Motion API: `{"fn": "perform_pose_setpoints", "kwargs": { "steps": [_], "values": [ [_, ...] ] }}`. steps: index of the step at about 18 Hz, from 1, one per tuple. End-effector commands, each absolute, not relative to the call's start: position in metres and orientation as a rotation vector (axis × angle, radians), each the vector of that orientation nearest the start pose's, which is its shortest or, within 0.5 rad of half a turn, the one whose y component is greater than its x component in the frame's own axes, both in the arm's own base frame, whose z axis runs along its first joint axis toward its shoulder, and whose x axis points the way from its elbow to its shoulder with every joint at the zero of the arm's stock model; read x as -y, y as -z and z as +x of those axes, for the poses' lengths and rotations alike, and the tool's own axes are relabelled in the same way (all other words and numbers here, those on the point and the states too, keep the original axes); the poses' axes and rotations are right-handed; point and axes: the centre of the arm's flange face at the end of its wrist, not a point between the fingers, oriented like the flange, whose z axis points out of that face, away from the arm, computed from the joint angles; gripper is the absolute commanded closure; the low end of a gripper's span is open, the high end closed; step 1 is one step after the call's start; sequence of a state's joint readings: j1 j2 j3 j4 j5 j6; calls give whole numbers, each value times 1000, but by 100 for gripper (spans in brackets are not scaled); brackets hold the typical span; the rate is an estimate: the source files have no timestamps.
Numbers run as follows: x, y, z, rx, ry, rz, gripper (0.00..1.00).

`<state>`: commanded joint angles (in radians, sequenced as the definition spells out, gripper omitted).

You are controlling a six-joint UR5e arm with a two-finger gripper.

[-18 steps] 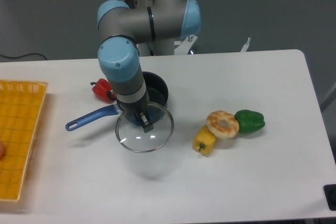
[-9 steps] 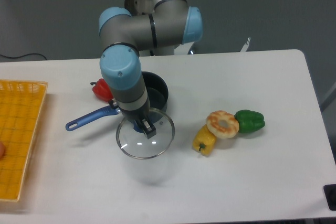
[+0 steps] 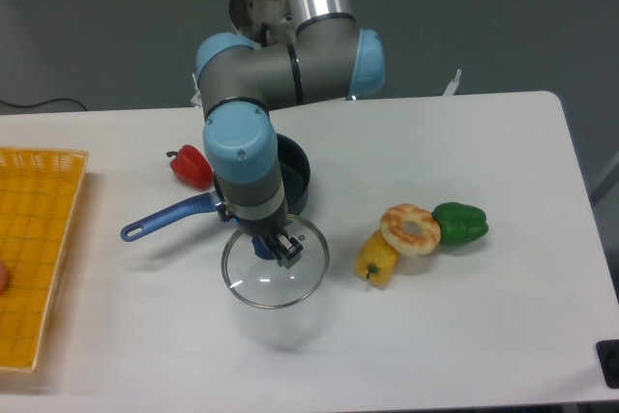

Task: Place the lid on the table
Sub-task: 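Lift the glass lid off the saucepan and carry it toward the table, then lower the held glass lid onto the table beside the saucepan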

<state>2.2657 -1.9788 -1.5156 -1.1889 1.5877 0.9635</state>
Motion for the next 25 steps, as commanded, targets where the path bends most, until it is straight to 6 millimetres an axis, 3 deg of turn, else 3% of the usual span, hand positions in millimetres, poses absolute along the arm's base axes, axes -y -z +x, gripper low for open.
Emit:
{"fn": "perform_pose_setpoints", "kwargs": {
  "steps": [8, 14, 25],
  "values": [
    [-584, -306, -314, -241, -21, -3090, 58],
    [-590, -283, -318, -89, 4, -3091, 58],
    [-595, -256, -320, -19, 53, -3106, 57]
  ]
}}
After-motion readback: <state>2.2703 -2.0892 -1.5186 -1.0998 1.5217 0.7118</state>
